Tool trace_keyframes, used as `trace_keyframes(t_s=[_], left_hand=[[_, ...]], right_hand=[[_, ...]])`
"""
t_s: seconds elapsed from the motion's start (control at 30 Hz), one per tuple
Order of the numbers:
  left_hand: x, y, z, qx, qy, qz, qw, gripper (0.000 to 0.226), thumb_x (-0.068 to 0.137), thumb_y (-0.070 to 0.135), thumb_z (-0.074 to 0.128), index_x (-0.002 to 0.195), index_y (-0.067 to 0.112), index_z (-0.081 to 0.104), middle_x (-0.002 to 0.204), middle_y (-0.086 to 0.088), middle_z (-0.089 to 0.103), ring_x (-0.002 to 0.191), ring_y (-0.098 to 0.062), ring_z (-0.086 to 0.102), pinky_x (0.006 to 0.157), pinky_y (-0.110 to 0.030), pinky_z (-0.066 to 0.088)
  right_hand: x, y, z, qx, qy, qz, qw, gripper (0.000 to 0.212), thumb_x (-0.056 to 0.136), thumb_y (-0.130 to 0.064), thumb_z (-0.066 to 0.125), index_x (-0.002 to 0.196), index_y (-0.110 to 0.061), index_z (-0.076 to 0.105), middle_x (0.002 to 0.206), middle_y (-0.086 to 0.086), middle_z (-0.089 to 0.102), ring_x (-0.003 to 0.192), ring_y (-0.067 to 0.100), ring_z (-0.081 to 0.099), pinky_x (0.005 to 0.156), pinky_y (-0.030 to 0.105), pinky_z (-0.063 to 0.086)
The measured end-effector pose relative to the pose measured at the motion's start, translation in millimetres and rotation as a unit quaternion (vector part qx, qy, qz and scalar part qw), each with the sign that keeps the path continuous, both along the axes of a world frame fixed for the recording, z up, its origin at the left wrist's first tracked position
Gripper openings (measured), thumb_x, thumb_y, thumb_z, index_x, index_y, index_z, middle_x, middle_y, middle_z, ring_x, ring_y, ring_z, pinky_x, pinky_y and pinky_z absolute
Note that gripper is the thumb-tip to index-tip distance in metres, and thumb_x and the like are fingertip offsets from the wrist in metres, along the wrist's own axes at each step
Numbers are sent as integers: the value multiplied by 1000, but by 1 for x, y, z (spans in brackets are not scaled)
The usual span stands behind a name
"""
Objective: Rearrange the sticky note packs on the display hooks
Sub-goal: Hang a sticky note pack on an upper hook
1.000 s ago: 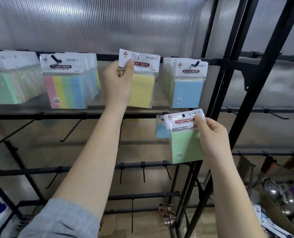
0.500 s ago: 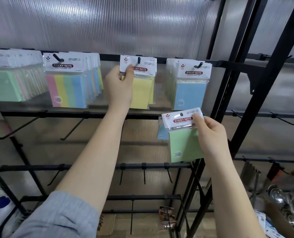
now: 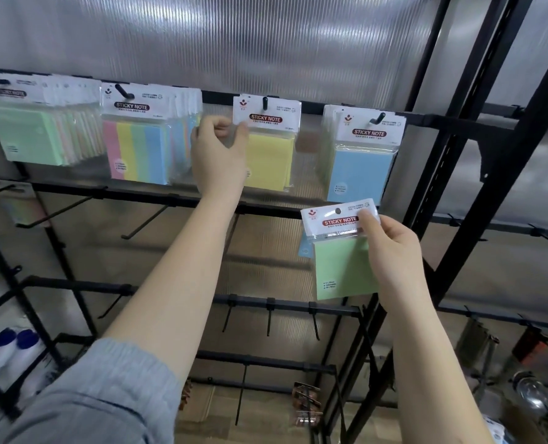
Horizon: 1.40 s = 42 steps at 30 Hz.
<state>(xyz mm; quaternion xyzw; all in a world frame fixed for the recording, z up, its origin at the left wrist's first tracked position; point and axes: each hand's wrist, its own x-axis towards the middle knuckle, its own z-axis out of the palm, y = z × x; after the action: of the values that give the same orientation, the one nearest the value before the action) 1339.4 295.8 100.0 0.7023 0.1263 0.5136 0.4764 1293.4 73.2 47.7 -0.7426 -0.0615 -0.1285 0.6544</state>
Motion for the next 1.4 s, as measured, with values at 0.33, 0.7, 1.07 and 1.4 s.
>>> trace_keyframes(t_s=[0.33, 0.7, 1.07, 1.4], left_hand=[[-74, 29, -45, 25, 71, 48, 996, 12, 94, 29, 51, 87, 22, 57, 73, 20, 52, 66, 12, 49, 56, 0, 34], [-158, 176, -85, 97, 294, 79, 947, 18, 96, 29, 44, 95, 20, 59, 91, 4, 59, 83, -19, 53, 68, -29, 40], [-232, 328, -109, 135, 467, 51, 872, 38, 99, 30, 39, 134, 15, 45, 130, -10, 52, 113, -28, 52, 90, -38, 45], [-235, 382, -113, 118, 421, 84, 895, 36, 97, 31, 43, 130, 18, 49, 129, -8, 54, 111, -26, 54, 85, -35, 43]], right_hand=[[-6, 17, -2, 9, -61, 60, 996, 24, 94, -35, 56, 77, -26, 71, 64, -20, 67, 54, -10, 52, 50, 4, 36], [-59, 144, -13, 22, -72, 44, 996, 37, 93, -37, 57, 78, -5, 68, 64, -4, 56, 60, 4, 43, 50, 19, 30], [-120, 285, -17, 72, -63, 42, 995, 21, 89, -29, 65, 68, -29, 69, 54, -21, 61, 52, -5, 47, 48, 9, 37], [-120, 366, 9, 127, -80, 71, 986, 18, 85, -26, 70, 67, -25, 70, 54, -17, 60, 52, -4, 47, 49, 8, 38]])
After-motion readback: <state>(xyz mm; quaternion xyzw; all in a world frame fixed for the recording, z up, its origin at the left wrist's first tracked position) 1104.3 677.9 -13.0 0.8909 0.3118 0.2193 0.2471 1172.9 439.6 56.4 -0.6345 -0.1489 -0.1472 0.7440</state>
